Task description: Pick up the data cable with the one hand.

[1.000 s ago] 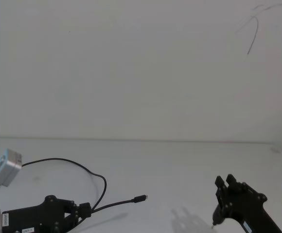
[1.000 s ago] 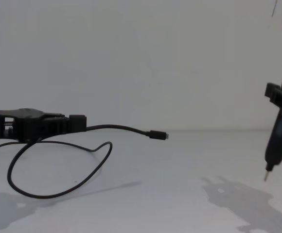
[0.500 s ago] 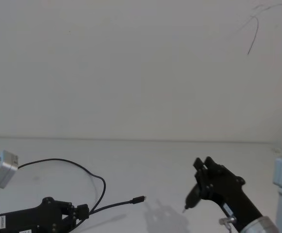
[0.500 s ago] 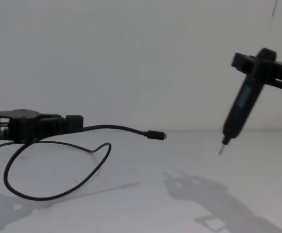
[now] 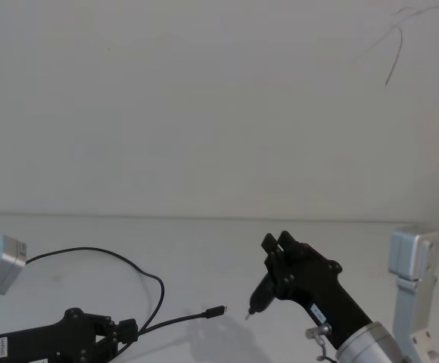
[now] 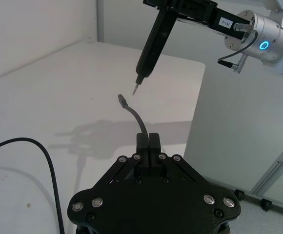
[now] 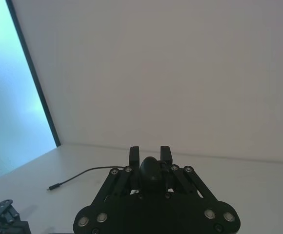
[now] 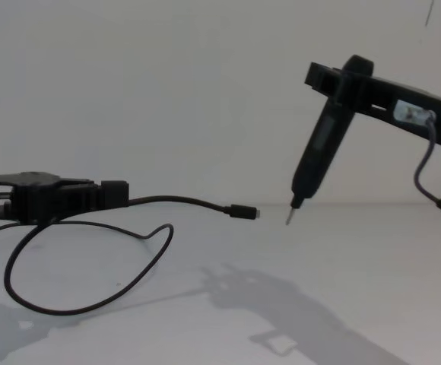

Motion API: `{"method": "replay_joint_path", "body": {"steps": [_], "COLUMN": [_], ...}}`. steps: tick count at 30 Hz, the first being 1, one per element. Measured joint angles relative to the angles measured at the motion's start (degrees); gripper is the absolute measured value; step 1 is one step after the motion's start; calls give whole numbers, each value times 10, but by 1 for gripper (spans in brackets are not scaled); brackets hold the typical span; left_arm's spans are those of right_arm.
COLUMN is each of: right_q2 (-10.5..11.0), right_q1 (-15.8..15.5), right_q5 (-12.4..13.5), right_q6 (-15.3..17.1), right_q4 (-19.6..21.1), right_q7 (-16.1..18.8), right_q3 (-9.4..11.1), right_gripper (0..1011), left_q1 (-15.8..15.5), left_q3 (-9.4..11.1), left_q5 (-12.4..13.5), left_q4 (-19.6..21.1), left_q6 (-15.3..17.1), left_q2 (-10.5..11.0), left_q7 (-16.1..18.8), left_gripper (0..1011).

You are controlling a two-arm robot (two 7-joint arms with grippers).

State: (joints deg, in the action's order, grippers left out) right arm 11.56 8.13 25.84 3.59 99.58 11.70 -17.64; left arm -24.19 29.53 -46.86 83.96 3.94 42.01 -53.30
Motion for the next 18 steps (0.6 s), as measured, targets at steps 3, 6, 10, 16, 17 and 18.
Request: {"method": "replay_joint_path", "body": {"steps": [3,6,10,16,17,18], "right_q2": [-2,-4,-7,-12,-14,-15], "right_q1": [5,11,19,28,30,31], "right_q5": [-4,-10,-18,-25,-26,-26], "right_q6": [-6,-14,-25,-35,-37,-37], "right_q4": [-5,-11,-22,-35,-38,-40], "right_q7": [4,8,12,15,16,16], "right_q3": [-5,-10,-15,-17,-18,-18], "right_gripper": [251,251,251,251,251,251], "left_q1": [0,1,1,1,1,1], "left_q3": [0,0,-1,-1,-1,-1], "left_q5": [0,0,-1,-1,-1,-1], "left_q4": [0,1,1,1,1,1], "left_q6": [0,0,0,0,0,0], "left_q2": [0,0,1,1,1,1], "left_q7": [0,0,0,0,0,0], "left_gripper": [31,31,31,31,31,31]}}
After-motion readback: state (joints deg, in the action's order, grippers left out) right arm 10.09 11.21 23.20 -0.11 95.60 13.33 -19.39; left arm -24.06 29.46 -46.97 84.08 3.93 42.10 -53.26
